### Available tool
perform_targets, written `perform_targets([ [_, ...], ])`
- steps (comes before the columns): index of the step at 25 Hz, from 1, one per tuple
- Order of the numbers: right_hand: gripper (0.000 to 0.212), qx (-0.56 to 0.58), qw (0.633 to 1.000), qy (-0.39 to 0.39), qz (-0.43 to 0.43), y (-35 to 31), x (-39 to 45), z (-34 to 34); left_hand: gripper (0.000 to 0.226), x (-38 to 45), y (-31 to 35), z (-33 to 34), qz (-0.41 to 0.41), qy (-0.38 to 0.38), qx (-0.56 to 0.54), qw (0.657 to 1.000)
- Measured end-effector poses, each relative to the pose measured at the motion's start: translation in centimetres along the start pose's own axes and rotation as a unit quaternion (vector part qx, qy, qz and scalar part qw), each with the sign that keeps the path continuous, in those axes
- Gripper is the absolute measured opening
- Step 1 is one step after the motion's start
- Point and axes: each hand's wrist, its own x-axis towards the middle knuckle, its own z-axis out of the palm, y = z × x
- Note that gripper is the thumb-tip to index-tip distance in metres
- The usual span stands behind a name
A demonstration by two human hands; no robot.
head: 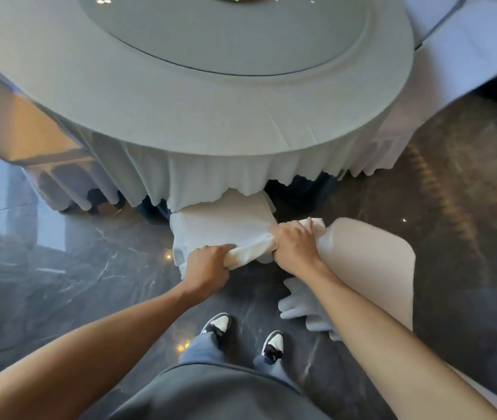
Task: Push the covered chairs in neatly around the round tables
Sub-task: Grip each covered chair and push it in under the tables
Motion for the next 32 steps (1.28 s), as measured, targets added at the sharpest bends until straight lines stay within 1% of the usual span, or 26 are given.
perform_targets([
  [1, 0.024, -0.003, 1.000, -0.008, -0.013, -0.3, 0.4, 0.0, 0.034, -0.4, -0.1, -0.1, -0.016, 0.002, -0.010, 1.000],
  [3, 0.021, -0.007, 0.998, -0.015, -0.053, -1.2, 1.0, 0.1, 0.037, -0.8, -1.0, -0.3, -0.045, 0.011, -0.027, 0.999],
  [4, 0.019, -0.016, 0.997, -0.015, -0.070, -1.7, 1.3, 0.1, 0.040, -0.8, -1.5, -0.5, -0.048, 0.016, -0.029, 0.998],
  [7, 0.017, -0.024, 0.994, -0.020, -0.108, -2.5, 2.6, -0.2, 0.046, -0.1, -3.5, -1.2, -0.052, -0.008, 0.004, 0.999],
  [10, 0.017, -0.043, 0.992, -0.020, -0.121, -3.1, 3.6, -0.2, 0.051, 0.9, -4.2, -1.6, -0.058, -0.007, 0.000, 0.998],
  [14, 0.017, -0.064, 0.991, -0.033, -0.115, -3.6, 5.3, -0.8, 0.054, 2.9, -4.8, -2.4, -0.040, -0.013, -0.021, 0.999],
  [18, 0.019, -0.082, 0.991, -0.036, -0.098, -4.4, 7.1, -1.3, 0.056, 5.1, -5.9, -3.5, -0.040, -0.018, -0.010, 0.999],
  [20, 0.020, -0.089, 0.991, -0.037, -0.091, -4.2, 7.7, -1.4, 0.049, 5.9, -5.8, -3.5, -0.043, -0.025, -0.019, 0.999],
  [23, 0.020, -0.096, 0.992, -0.035, -0.077, -3.6, 8.6, -1.8, 0.036, 7.4, -5.6, -3.8, -0.021, -0.022, -0.018, 0.999],
  [26, 0.020, -0.091, 0.993, -0.035, -0.062, -2.7, 9.4, -2.1, 0.032, 8.9, -5.4, -4.1, -0.004, -0.032, -0.018, 0.999],
  [30, 0.017, -0.036, 0.997, -0.025, -0.070, -0.1, 10.1, -2.5, 0.045, 10.3, -4.4, -4.4, -0.006, -0.038, -0.013, 0.999],
  [32, 0.027, 0.009, 0.996, -0.013, -0.083, 1.5, 9.4, -2.1, 0.049, 10.4, -3.9, -4.4, -0.021, -0.048, -0.012, 0.999],
])
